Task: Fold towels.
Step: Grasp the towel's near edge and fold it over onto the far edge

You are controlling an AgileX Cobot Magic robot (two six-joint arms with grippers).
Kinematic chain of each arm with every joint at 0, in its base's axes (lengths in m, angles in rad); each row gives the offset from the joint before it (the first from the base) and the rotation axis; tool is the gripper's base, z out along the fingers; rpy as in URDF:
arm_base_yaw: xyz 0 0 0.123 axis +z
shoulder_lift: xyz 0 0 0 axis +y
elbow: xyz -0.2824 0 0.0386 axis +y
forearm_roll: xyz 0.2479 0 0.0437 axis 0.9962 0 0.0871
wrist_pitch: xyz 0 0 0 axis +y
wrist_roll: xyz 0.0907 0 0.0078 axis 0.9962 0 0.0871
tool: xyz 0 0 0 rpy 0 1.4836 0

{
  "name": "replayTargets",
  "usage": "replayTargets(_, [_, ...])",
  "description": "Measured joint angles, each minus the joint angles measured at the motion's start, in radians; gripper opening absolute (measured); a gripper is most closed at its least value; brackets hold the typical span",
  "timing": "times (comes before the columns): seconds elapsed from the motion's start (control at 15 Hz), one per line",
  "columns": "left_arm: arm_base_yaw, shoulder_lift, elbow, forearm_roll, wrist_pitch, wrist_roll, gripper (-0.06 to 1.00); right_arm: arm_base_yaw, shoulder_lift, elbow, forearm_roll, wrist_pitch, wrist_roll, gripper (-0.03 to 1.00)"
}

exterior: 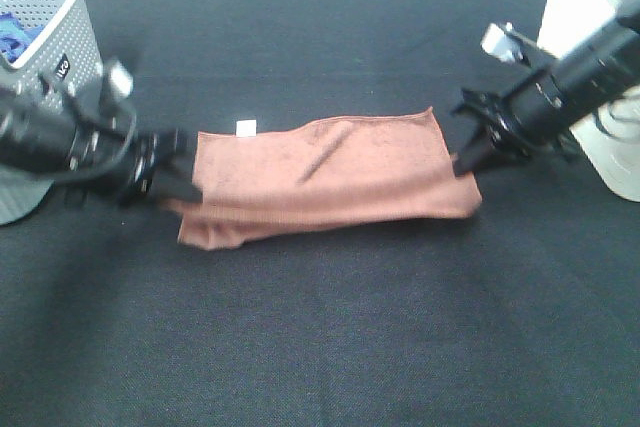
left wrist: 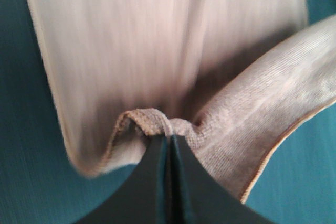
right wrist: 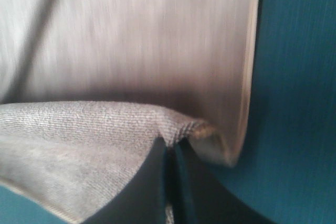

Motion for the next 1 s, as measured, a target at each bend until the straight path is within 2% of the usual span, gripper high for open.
replayTargets(0.07, [0.0, 0.0, 0.0, 0.0, 0.0, 0.0, 0.0, 0.0, 0.0, 0.0, 0.0, 0.0, 0.0, 0.0])
replayTargets(0.33, [0.0, 0.066, -0.188, 0.046, -0.089, -0.025, 0.0, 0.0, 0.178, -0.3, 0.001, 0.052, 0.016, 0.0])
replayTargets(0.53, [0.0, 0.165, -0.309, 0.08, -0.098, -0.029, 0.0, 0.0, 0.289, -0.449, -0.017, 0.068, 0.048, 0.0])
replayTargets(0.73, [0.0, 0.239, -0.393, 0.095, -0.124, -0.029, 0.0, 0.0, 0.375, -0.524, -0.023, 0.045, 0.049, 0.0])
replayTargets(1.0, [0.0, 0.264, -0.407, 0.099, -0.123, -0.029, 0.04, 0.0, 0.388, -0.526, -0.026, 0.013, 0.05, 0.02])
